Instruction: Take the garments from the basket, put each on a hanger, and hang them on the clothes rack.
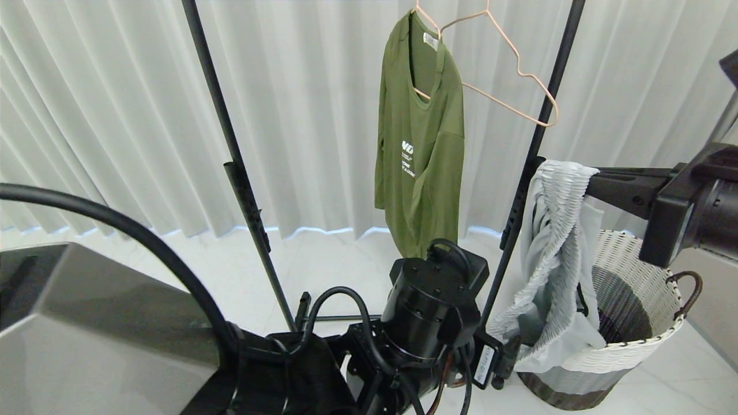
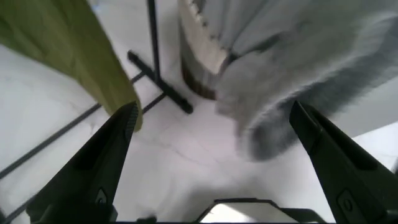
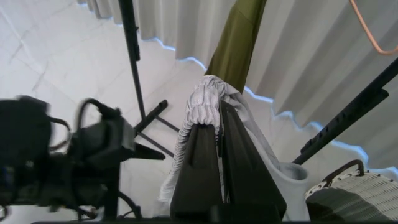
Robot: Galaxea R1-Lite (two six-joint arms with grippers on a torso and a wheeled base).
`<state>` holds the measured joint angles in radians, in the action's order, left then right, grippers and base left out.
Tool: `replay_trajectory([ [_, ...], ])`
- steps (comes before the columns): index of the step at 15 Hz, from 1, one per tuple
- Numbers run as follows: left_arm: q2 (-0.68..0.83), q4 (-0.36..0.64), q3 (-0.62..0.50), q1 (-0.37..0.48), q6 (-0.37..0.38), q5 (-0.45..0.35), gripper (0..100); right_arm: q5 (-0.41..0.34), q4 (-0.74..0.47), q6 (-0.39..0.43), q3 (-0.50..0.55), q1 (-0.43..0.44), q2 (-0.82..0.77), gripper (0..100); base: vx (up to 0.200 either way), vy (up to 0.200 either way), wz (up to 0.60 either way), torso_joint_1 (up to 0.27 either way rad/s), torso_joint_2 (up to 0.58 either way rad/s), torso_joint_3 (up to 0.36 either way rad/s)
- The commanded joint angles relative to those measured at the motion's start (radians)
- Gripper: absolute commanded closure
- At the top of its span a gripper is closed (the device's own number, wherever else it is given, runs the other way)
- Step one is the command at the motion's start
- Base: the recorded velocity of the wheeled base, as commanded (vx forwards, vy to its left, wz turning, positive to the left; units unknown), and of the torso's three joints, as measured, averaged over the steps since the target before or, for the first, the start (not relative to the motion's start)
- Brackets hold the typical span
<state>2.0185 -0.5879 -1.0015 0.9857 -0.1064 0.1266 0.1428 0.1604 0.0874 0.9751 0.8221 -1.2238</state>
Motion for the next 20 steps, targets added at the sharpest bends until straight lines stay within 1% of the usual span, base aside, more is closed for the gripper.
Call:
replay_trajectory([
  [1, 0.054, 0.000, 0.011, -0.010, -0.001, 0.008, 0, 0.000, 0.002, 0.000, 0.002, 0.000, 0.003, 100, 0.000, 0.000, 0.00, 0.000, 0.00, 0.000],
  [4, 0.058, -0.001, 0.067, -0.030, -0.003, 0.011, 0, 0.000, 0.004, 0.000, 0.001, -0.003, 0.012, 100, 0.000, 0.000, 0.00, 0.000, 0.00, 0.000],
  [7, 0.039, -0.001, 0.126, -0.032, -0.004, 0.013, 0, 0.001, 0.005, 0.000, 0.001, -0.005, 0.007, 100, 0.000, 0.000, 0.00, 0.000, 0.00, 0.000],
  [8, 0.035, -0.001, 0.133, -0.032, -0.004, 0.015, 100, 0.001, 0.004, 0.000, -0.001, -0.005, 0.006, 100, 0.000, 0.000, 0.00, 0.000, 0.00, 0.000],
  [10, 0.028, -0.010, 0.150, -0.032, -0.010, 0.036, 100, 0.003, 0.004, 0.000, -0.003, -0.003, -0.002, 100, 0.000, 0.000, 0.00, 0.000, 0.00, 0.000],
  [11, 0.026, -0.013, 0.159, -0.032, -0.012, 0.062, 100, 0.003, 0.004, 0.000, -0.006, -0.005, -0.002, 100, 0.000, 0.000, 0.00, 0.000, 0.00, 0.000],
  [12, 0.016, -0.013, 0.181, -0.032, -0.012, 0.108, 100, 0.003, 0.004, 0.000, -0.009, -0.005, -0.002, 100, 0.000, 0.000, 0.00, 0.000, 0.00, 0.000],
  [14, -0.043, -0.015, 0.254, -0.032, -0.012, 0.157, 100, 0.004, 0.005, -0.005, -0.023, -0.006, -0.011, 100, 0.000, 0.000, 0.00, 0.000, 0.00, 0.000],
  [15, -0.110, -0.013, 0.282, -0.033, -0.010, 0.163, 100, 0.006, 0.007, -0.029, -0.029, -0.006, -0.020, 100, 0.000, 0.000, 0.00, 0.000, 0.00, 0.000],
  [16, -0.190, 0.011, 0.290, -0.052, -0.009, 0.163, 100, 0.006, 0.022, -0.043, -0.029, -0.006, -0.033, 100, 0.000, 0.000, 0.00, 0.000, 0.00, 0.000],
  [18, -0.359, 0.129, 0.264, -0.107, -0.009, 0.163, 100, 0.008, 0.087, -0.043, -0.032, -0.006, -0.065, 100, 0.000, 0.000, 0.00, 0.000, 0.00, 0.000],
  [20, -0.504, 0.260, 0.187, -0.167, -0.009, 0.163, 100, 0.008, 0.146, -0.038, -0.032, -0.006, -0.095, 100, 0.000, 0.000, 0.00, 0.000, 0.00, 0.000],
])
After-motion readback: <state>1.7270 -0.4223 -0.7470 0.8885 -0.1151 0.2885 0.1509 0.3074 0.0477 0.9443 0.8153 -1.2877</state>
